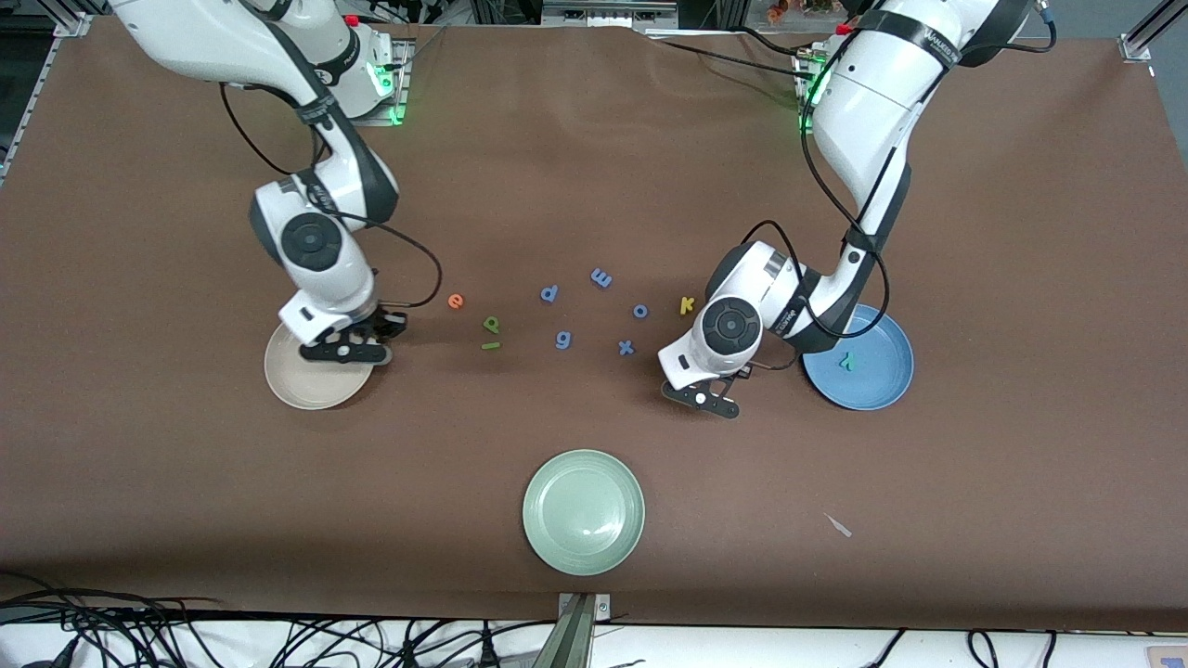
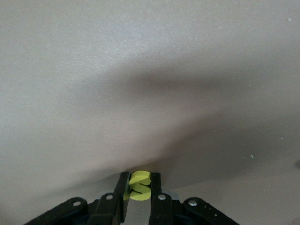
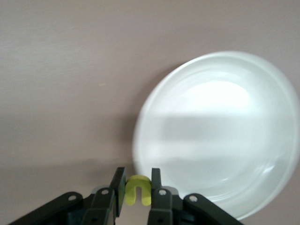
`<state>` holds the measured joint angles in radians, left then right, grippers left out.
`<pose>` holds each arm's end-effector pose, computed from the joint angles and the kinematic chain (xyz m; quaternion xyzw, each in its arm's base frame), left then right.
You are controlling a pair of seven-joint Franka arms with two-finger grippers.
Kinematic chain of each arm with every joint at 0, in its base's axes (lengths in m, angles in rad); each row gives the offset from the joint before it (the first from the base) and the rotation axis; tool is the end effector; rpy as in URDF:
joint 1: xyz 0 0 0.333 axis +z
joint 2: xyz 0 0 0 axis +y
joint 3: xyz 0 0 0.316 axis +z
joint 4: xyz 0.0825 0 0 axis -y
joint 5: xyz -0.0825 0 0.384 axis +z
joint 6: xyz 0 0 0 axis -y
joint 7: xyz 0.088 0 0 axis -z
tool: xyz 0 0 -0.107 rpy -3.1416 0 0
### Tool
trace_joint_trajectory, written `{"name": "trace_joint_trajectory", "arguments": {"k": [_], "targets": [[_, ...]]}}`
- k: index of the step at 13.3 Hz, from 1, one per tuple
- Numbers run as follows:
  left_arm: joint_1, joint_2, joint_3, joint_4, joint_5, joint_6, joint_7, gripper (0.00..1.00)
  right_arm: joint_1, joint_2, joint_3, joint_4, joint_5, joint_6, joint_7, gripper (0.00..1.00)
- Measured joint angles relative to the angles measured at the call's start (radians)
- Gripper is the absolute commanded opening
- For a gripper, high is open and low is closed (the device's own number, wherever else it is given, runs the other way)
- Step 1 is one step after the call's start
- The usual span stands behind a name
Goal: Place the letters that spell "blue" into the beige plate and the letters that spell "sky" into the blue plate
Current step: 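Place the u on the beige plate while the left gripper grasps the s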
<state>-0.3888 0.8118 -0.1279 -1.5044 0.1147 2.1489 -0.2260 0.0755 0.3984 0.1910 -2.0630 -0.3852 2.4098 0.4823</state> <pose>0.6119 -0.3276 0.1739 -0.9834 0.1633 0.0751 0.0266 0.5679 0.1510 0.2384 0.9954 0.0317 0.0161 0.0885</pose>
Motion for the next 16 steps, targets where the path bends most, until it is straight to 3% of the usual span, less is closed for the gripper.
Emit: {"name": "trace_joint_trajectory", "arguments": {"k": [1,2,6,9,11,16], "targets": [[0.004,0.0,0.002,0.002,0.0,-0.002,0.0,0.08,-0.007,-0.003,-0.022,0.0,0.0,0.001,-0.056,0.19],[0.01,-0.003,0.004,0.007,0.0,-0.013,0.0,0.08,-0.013,-0.001,-0.037,0.0,0.0,0.002,-0.089,0.35],[0.071,-0.071,0.007,0.046,0.0,-0.187,0.056,0.08,-0.016,0.003,-0.042,-0.005,0.0,0.008,-0.105,0.5],[0.164,-0.148,0.01,0.041,0.0,-0.349,0.217,0.08,-0.016,0.004,-0.028,-0.006,0.021,0.008,-0.054,0.5],[0.213,-0.175,0.011,0.012,0.005,-0.407,0.27,0.08,-0.015,0.007,0.02,-0.006,0.039,0.006,0.052,0.5],[0.307,-0.187,0.012,-0.143,0.06,-0.352,0.296,0.09,-0.003,0.03,0.175,-0.013,0.042,-0.005,0.432,0.52]]}}
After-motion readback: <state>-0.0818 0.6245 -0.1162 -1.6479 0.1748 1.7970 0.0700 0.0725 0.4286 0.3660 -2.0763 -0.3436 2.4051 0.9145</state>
